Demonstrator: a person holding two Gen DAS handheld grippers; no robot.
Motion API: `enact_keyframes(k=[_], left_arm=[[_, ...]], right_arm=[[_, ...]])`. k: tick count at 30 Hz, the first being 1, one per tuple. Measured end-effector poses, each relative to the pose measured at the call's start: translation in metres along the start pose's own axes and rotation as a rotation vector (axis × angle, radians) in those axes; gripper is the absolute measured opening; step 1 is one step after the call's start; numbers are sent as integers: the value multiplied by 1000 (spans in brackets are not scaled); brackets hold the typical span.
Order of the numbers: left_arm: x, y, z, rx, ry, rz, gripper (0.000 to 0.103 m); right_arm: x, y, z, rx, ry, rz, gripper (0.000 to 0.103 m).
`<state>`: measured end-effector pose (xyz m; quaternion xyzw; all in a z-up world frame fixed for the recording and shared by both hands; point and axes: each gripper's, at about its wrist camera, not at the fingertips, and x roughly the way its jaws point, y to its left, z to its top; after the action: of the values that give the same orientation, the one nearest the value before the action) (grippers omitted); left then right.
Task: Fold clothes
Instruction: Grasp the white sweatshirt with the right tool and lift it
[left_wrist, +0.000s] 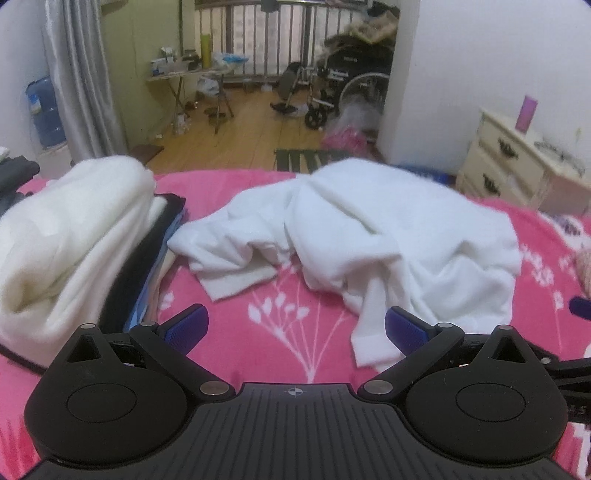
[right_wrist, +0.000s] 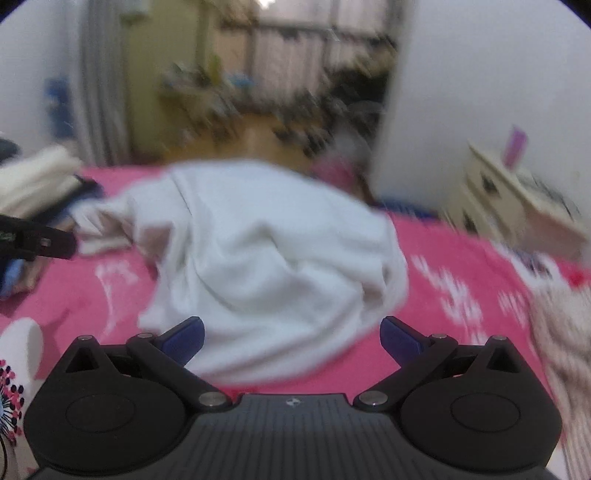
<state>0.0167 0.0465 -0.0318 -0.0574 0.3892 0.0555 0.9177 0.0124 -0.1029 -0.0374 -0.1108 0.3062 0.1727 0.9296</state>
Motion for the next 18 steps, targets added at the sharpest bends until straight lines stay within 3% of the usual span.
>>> enact_keyframes(k=[5, 9, 13, 15, 17, 18], left_arm=[[15, 19, -4, -89, 88, 41, 102], [26, 32, -12, -156, 157, 91, 96], [29, 49, -9, -264, 184, 91, 93], [29, 53, -10, -274, 174, 93, 90], [29, 51, -10, -245, 168, 102, 80], [30, 49, -11, -231, 166, 109, 78]], right_arm=[[15, 9, 6, -156, -232, 102, 103], [49, 49, 19, -436, -234, 241, 103], [89, 89, 30, -614, -224, 229, 101], [109, 101, 35, -654, -200, 236, 94], [129, 103, 35, -692, -164, 208, 54], [133, 98, 30, -698, -151, 200, 49]])
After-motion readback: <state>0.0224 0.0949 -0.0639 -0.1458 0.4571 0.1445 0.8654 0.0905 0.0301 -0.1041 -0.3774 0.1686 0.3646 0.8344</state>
